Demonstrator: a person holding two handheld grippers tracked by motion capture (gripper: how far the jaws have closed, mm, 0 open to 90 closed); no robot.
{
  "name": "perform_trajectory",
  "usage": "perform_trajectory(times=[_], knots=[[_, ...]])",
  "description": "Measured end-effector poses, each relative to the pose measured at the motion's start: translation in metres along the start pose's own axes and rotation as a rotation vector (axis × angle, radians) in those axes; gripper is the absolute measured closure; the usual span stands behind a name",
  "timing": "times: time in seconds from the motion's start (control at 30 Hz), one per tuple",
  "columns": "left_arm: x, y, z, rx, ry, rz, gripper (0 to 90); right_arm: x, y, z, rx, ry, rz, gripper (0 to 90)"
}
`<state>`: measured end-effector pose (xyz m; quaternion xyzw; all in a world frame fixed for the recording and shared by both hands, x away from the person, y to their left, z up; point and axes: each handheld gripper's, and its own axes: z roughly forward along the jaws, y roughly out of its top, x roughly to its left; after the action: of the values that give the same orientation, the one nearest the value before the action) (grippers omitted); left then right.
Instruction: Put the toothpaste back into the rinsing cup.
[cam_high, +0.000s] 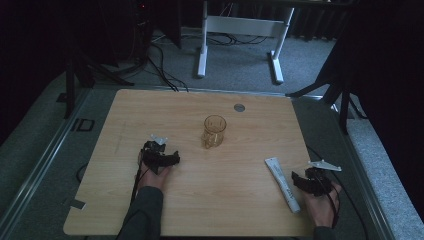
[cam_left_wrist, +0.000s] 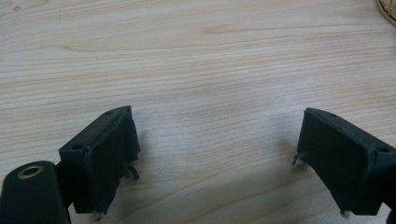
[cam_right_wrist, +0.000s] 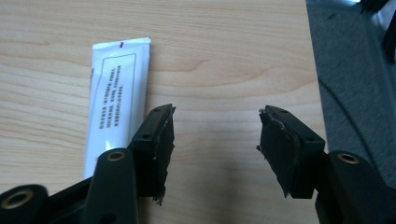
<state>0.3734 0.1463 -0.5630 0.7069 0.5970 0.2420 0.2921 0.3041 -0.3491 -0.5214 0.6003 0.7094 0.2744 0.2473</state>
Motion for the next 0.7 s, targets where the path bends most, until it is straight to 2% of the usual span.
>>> perform_trajectory(times=[0.07, 0.13, 0.2, 0.27, 0.47, 0.7], knots=[[0.0, 0.0, 0.0, 0.0, 0.0, 0.0, 11.3, 0.0, 0.0, -0.002, 0.023, 0.014, 0.033, 48.2], [0.0, 0.0, 0.0, 0.0, 0.0, 0.0, 11.3, 0.001, 0.0, -0.005, 0.045, 0.031, 0.041, 47.7], [0.0, 0.0, 0.0, 0.0, 0.0, 0.0, 11.3, 0.002, 0.0, -0.006, 0.044, 0.029, 0.033, 47.2], [0.0, 0.0, 0.0, 0.0, 0.0, 0.0, 11.3, 0.004, 0.001, -0.013, 0.034, 0.017, 0.002, 44.6], [0.0, 0.0, 0.0, 0.0, 0.0, 0.0, 11.3, -0.002, 0.001, -0.019, 0.045, 0.033, 0.026, 45.7], [0.0, 0.0, 0.0, -0.003, 0.001, -0.003, 12.0, 0.001, 0.006, -0.027, 0.068, 0.021, -0.015, 44.8]])
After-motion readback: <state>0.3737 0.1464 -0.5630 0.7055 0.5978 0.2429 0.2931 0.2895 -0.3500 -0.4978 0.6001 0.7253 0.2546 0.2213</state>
